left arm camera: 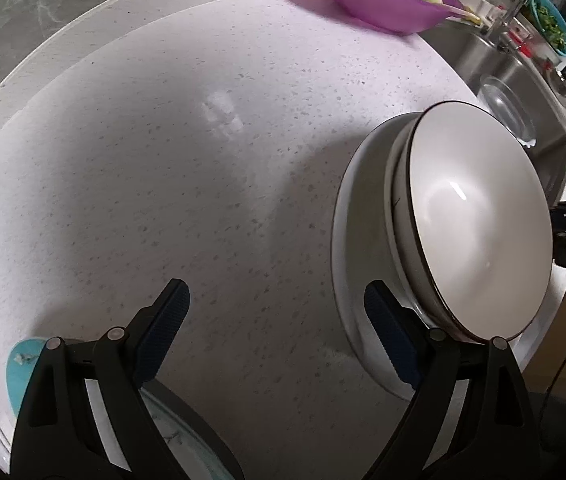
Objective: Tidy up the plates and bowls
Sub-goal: 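Grip the nested bowl stack rim with the left tool and lift it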
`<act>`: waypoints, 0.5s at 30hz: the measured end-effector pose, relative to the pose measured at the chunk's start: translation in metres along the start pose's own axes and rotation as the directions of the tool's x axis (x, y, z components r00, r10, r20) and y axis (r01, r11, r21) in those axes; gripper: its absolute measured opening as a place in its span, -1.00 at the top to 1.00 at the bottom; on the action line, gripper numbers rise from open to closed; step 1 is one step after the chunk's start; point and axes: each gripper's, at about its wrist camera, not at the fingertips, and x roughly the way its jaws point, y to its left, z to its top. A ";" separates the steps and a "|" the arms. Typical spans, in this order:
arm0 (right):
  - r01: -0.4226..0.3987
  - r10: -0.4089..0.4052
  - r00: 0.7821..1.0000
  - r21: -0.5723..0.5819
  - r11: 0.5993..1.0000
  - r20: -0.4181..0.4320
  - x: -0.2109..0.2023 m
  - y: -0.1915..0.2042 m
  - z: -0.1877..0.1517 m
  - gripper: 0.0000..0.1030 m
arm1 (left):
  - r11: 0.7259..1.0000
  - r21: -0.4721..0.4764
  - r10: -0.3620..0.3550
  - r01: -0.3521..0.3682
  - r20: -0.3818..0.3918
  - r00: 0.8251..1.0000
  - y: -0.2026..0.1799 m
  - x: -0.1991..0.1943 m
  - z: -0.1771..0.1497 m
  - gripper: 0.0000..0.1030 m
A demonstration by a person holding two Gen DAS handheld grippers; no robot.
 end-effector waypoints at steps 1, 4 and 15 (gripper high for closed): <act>-0.001 0.001 1.000 -0.002 1.000 0.011 0.002 0.000 0.001 0.03 | 1.000 0.004 0.000 0.000 0.000 1.000 -0.001 0.001 0.002 -0.75; -0.002 0.002 1.000 -0.024 1.000 0.030 0.009 0.001 0.002 0.04 | 1.000 0.008 -0.004 0.004 0.003 1.000 -0.003 0.006 0.008 -0.75; -0.017 0.021 0.996 -0.038 0.999 0.090 0.012 0.000 0.006 0.06 | 0.994 0.006 -0.113 0.113 0.046 0.993 0.000 0.011 0.026 -0.10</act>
